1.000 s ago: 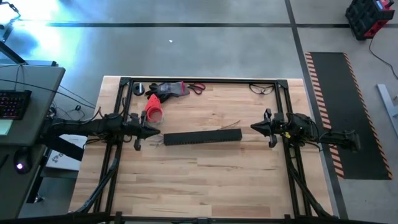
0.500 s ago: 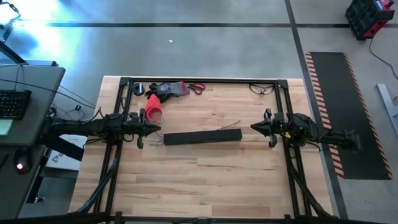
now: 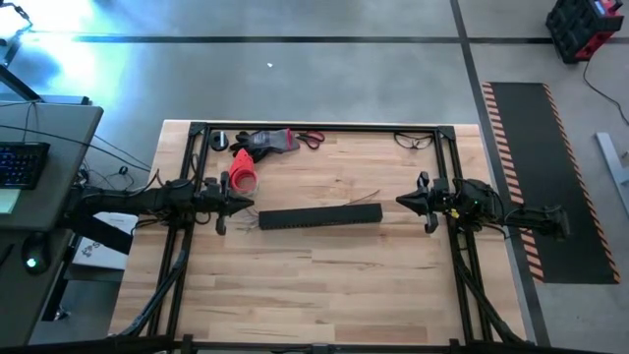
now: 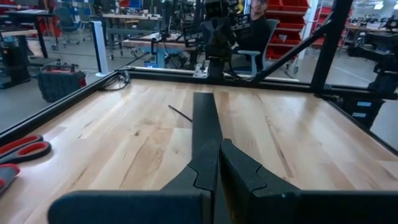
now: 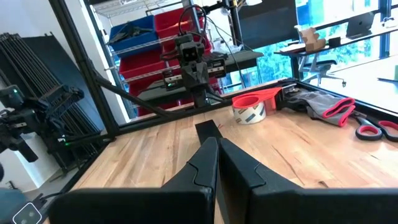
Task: Ziptie cables
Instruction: Return to Home Position
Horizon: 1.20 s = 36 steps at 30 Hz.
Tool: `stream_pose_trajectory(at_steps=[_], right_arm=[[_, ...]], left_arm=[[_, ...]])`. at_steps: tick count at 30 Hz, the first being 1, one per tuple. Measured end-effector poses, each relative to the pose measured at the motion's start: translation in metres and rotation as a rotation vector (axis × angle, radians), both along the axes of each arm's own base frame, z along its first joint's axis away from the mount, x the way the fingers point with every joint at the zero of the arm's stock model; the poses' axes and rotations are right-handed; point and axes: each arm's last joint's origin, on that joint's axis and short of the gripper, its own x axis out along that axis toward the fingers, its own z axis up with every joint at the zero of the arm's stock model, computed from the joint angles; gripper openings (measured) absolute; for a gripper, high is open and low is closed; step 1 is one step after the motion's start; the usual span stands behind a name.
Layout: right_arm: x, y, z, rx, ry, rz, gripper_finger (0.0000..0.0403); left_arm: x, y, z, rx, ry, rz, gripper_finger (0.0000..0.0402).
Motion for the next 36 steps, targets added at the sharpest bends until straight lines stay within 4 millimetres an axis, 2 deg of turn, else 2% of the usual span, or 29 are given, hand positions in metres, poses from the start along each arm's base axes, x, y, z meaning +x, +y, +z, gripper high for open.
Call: stream_pose_trajectory(at_steps=[13,24,36], right_arm=[[0.0,0.0,0.0,0.0,0.0,0.0,0.0],[0.0,0.0,0.0,0.0,0.0,0.0,0.0],[0.0,0.0,0.0,0.0,0.0,0.0,0.0]], left_arm=[[-0.002,-0.001,0.002,0.0,-0.025,-0.009,0.0],[-0.013,-0.001,0.015,0.001,-0.184,-0.007,0.0],[-0.012,-0.001,0.016,0.001,-0.19,-0.007,0.0]])
